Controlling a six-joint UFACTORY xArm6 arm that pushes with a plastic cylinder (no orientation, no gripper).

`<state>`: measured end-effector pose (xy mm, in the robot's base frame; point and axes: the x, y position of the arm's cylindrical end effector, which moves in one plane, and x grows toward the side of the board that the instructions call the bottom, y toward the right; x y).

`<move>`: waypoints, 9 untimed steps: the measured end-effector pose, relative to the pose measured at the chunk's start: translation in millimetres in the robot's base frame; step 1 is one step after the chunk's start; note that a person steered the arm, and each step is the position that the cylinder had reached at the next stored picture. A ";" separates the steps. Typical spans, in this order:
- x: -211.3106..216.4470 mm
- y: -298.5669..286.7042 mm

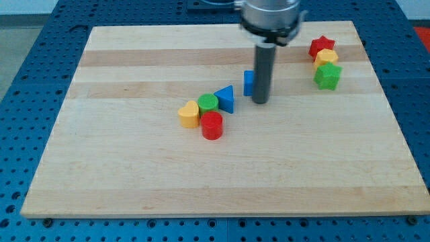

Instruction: Move blue cube slightly up and left

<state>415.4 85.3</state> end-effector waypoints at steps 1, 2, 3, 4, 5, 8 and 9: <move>-3.0 39.8; -19.2 36.6; -20.2 -0.8; -20.9 -51.3; -26.0 -67.0; -95.3 -100.4; -69.2 -148.4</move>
<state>346.3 -63.0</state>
